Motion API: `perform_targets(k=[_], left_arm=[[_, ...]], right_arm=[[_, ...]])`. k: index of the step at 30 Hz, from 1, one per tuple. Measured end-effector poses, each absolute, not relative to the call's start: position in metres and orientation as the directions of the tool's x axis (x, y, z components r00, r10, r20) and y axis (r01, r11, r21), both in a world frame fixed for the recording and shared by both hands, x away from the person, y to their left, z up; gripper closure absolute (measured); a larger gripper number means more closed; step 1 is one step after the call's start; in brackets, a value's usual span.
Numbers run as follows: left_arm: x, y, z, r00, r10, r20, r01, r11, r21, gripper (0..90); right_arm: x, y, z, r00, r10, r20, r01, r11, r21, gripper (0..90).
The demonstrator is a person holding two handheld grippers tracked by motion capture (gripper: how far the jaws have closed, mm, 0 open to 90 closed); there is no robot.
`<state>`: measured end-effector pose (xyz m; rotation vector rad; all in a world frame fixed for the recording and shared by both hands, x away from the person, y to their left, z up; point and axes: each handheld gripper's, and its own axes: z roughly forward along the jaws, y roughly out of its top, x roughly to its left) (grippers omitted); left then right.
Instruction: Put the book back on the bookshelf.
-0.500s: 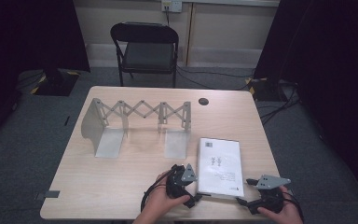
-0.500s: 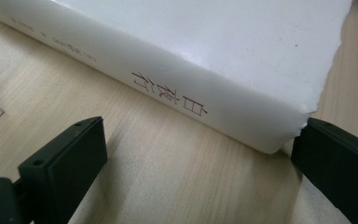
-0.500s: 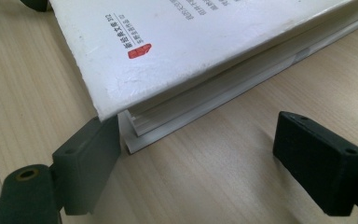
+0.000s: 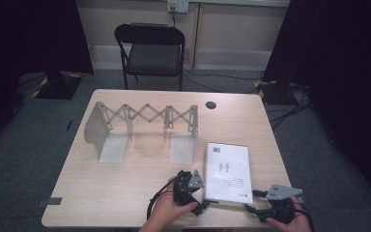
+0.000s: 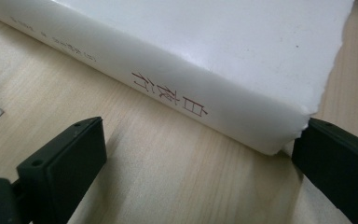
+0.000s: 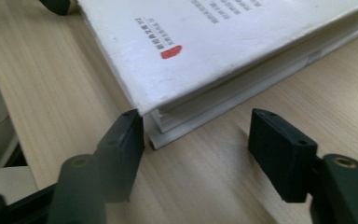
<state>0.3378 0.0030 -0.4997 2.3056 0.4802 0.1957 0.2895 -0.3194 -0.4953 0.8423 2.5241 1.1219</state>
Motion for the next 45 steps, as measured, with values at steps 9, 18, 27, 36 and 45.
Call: perform_targets(k=[9,18,27,36,45], left_arm=[[0.337,-0.001,-0.5,0.916,0.402,-0.006,0.287,-0.644,0.709,0.0],[0.335,-0.006,-0.5,0.934,0.356,-0.003,0.253,-0.658,0.709,0.0],[0.333,-0.012,-0.494,0.929,0.371,-0.004,0.267,-0.66,0.702,13.6],[0.333,-0.01,-0.494,0.927,0.375,-0.003,0.269,-0.658,0.703,17.2],[0.332,-0.011,-0.494,0.922,0.386,-0.001,0.275,-0.654,0.705,17.2]], right_arm=[[0.29,-0.31,-0.496,-0.814,0.581,0.007,0.387,0.532,0.753,49.5],[0.289,-0.307,-0.495,-0.801,0.598,0.011,0.403,0.525,0.749,50.9],[0.293,-0.308,-0.493,-0.798,0.6,0.052,0.436,0.516,0.738,50.8],[0.289,-0.304,-0.493,-0.794,0.608,0.01,0.418,0.533,0.736,51.1],[0.289,-0.305,-0.485,-0.805,0.593,0.007,0.386,0.515,0.765,56.6]])
